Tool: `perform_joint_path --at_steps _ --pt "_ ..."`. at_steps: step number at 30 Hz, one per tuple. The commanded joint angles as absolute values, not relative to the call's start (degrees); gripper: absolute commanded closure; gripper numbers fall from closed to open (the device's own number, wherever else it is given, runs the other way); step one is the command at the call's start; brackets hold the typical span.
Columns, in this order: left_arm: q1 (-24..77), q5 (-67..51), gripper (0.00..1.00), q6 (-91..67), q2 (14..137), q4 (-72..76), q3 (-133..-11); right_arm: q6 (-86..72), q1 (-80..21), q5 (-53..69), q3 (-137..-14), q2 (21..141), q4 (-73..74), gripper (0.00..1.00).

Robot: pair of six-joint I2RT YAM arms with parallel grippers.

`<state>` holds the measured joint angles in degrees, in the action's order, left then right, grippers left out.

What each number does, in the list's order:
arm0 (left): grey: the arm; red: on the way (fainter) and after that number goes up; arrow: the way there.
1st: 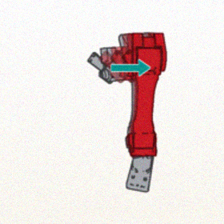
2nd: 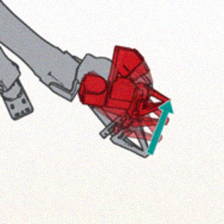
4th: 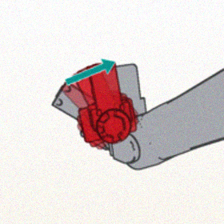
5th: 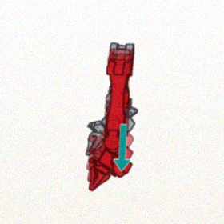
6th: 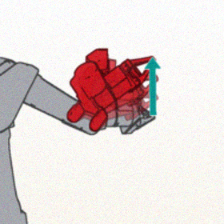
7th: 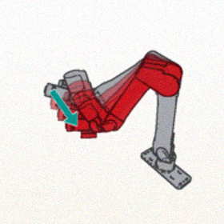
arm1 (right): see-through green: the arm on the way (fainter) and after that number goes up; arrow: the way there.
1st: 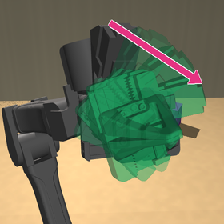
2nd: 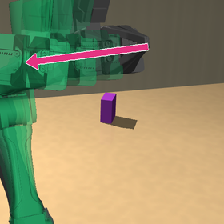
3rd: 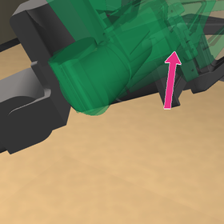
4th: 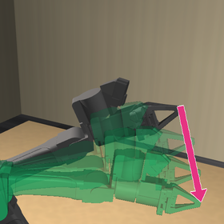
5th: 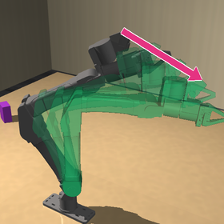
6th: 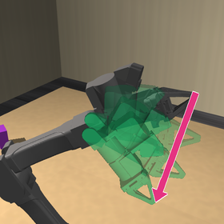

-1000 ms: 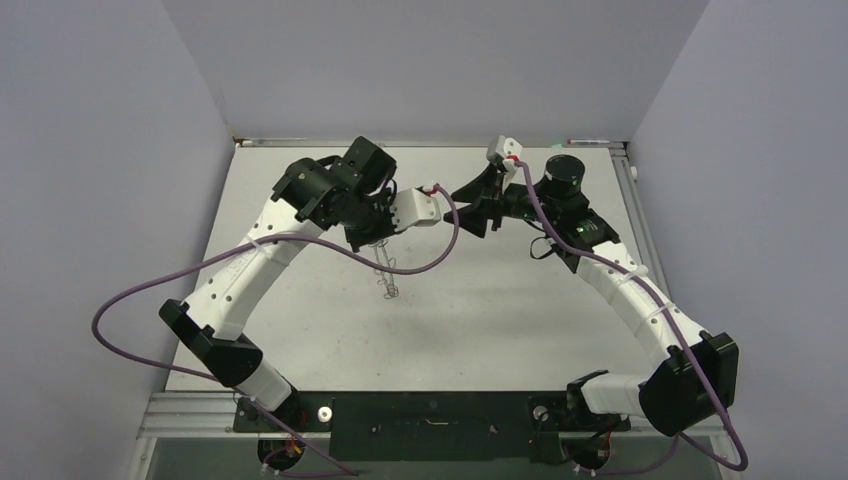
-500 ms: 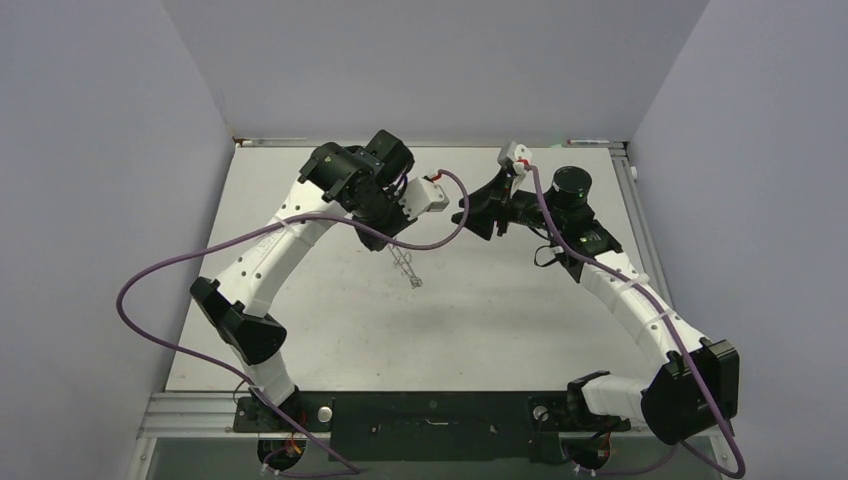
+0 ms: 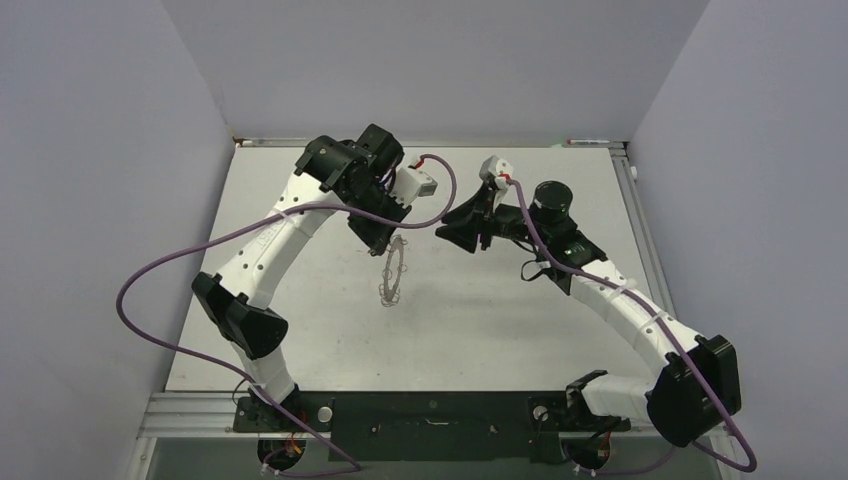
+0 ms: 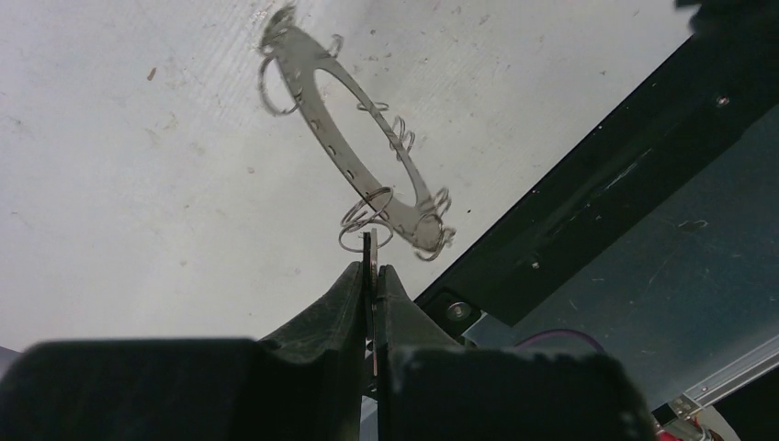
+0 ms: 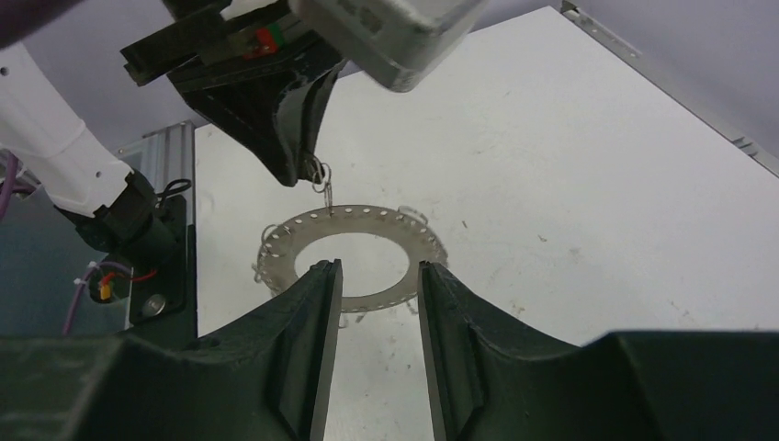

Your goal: Remove the keys from the keyring

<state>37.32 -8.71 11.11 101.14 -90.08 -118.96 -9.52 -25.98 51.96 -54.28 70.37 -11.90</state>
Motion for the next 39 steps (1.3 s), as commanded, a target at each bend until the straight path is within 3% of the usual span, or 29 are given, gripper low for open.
perform_joint_path --at_steps 1,9,22,39 --pt "36.13 -13.65 1.0 9.61 100.32 -91.41 -119.57 -9.37 -29.83 50.24 -52.42 69.04 -18.74 0.63" --pt "35.4 -15.84 1.0 15.1 99.11 -91.12 -120.35 -4.57 -31.45 55.6 -51.31 74.08 -30.03 0.62" --pt "34.19 -21.52 1.0 21.61 97.05 -91.17 -120.54 -1.16 -33.78 61.16 -53.24 79.78 -33.99 0.6" --pt "33.84 -20.97 1.0 34.27 94.58 -90.31 -118.41 8.86 -33.94 67.03 -58.79 81.44 -25.21 0.59"
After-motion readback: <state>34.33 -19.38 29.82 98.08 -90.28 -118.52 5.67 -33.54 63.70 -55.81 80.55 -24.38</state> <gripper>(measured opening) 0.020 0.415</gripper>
